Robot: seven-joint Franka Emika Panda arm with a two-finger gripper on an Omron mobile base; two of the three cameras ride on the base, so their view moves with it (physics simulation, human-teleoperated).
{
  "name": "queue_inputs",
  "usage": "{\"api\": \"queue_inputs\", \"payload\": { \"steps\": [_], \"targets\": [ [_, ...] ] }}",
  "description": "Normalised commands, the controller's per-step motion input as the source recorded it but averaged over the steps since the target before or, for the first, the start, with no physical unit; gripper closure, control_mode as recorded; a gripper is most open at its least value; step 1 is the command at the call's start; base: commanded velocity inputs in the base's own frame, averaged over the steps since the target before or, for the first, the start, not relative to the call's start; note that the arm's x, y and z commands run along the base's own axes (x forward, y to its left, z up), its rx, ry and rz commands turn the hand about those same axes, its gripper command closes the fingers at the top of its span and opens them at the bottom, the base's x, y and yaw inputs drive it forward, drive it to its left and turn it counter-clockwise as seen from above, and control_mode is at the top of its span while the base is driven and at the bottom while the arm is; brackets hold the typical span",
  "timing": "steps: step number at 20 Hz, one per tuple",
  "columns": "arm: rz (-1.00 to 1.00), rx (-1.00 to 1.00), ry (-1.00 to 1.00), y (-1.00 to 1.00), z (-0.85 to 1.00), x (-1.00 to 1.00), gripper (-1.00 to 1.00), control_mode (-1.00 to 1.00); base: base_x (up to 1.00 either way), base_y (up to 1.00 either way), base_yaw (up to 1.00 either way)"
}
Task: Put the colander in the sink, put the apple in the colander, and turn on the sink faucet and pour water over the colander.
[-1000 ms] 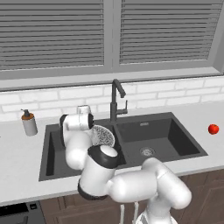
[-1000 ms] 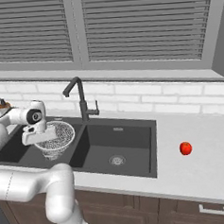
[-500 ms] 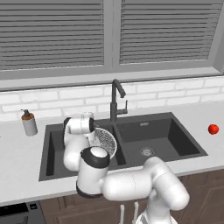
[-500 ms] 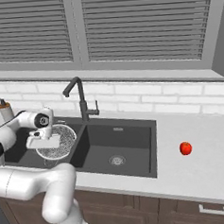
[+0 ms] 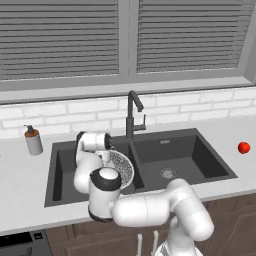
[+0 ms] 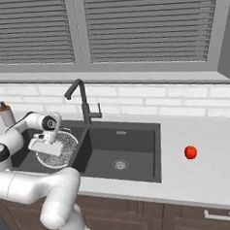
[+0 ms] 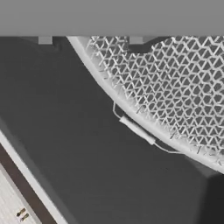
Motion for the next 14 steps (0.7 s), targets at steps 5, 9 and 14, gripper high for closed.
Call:
{"api": "queue_inputs", "payload": {
  "steps": [5, 9, 14],
  "targets": [
    [-0.18, 0.00, 0.30, 0.39, 0.00, -0.24, 1.00, -1.00, 0.00, 0.00, 0.00],
    [-0.17, -0.05, 0.21, 0.42, 0.00, -0.34, 1.00, -1.00, 0.00, 0.00, 0.00],
    [-0.17, -0.15, 0.13, 0.33, 0.01, -0.14, 1.00, -1.00, 0.00, 0.00, 0.00]
  ]
}}
